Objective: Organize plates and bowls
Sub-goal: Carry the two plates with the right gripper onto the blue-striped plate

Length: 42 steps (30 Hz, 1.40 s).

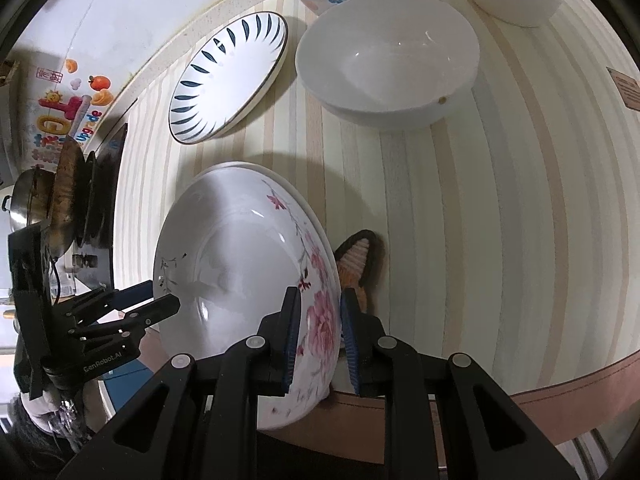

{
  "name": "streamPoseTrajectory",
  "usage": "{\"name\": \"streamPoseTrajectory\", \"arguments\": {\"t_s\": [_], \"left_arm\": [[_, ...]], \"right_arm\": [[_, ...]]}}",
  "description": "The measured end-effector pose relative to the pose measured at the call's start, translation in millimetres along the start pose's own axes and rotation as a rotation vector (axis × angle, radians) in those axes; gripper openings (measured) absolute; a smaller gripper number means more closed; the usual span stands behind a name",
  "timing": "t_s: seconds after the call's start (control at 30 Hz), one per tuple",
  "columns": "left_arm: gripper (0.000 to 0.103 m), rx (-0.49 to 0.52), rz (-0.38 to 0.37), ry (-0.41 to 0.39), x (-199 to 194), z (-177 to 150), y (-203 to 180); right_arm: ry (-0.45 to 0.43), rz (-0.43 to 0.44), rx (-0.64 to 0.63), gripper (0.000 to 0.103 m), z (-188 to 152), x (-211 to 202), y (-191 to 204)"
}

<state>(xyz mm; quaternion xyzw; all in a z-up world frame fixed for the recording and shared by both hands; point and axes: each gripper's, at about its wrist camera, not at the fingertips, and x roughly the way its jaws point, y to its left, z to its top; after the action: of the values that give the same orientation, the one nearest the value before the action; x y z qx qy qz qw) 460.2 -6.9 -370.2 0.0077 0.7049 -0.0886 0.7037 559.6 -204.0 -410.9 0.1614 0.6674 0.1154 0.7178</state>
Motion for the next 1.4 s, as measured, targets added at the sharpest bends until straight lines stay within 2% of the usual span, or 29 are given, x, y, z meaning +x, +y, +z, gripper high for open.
{"name": "streamPoseTrajectory", "arguments": {"t_s": [0.1,0.23,0.33,0.47,0.63,0.73,0.87,1.07,1.13,1.17,1.2,1.27,1.4], "left_arm": [[0.044,-0.014,-0.033,0.003,-10,0,4],[0.044,-0.018,-0.07,-0.056,-41,6,6],[0.046,-0.033,-0.087,-0.122,-64,30,12],[0.046,-0.092,-0.079,-0.174,-73,84,34],[0.045,-0.142,-0.056,-0.172,-56,143,66],[0.045,-0.145,-0.05,-0.143,-33,175,73],[0.045,-0.13,-0.04,-0.107,-16,197,77],[0.045,-0.108,-0.063,-0.075,3,217,80],[0.045,-0.093,-0.085,-0.067,10,221,79],[0.044,-0.087,-0.092,-0.065,13,222,78],[0.037,-0.08,-0.096,-0.065,15,222,77],[0.031,-0.066,-0.114,-0.06,21,223,75],[0.031,-0.058,-0.126,-0.089,20,220,75]], "right_arm": [[-0.016,0.007,0.007,0.024,2,-7,1],[-0.059,0.033,0.019,0.024,12,-27,9],[-0.106,0.065,0.005,0.024,32,-46,27],[-0.132,0.073,-0.011,0.034,73,-54,54],[-0.105,0.051,0.025,0.034,129,-34,70],[-0.075,-0.003,0.034,0.034,163,-11,76],[-0.044,-0.083,0.035,0.034,191,14,75],[0.005,-0.157,0.04,0.034,205,42,68],[-0.007,-0.185,0.035,0.034,207,45,67],[-0.003,-0.185,0.04,0.033,208,46,66],[-0.004,-0.188,0.05,0.033,209,47,64],[0.003,-0.192,0.058,0.029,208,51,63],[0.009,-0.214,0.062,0.02,206,62,59]]}}
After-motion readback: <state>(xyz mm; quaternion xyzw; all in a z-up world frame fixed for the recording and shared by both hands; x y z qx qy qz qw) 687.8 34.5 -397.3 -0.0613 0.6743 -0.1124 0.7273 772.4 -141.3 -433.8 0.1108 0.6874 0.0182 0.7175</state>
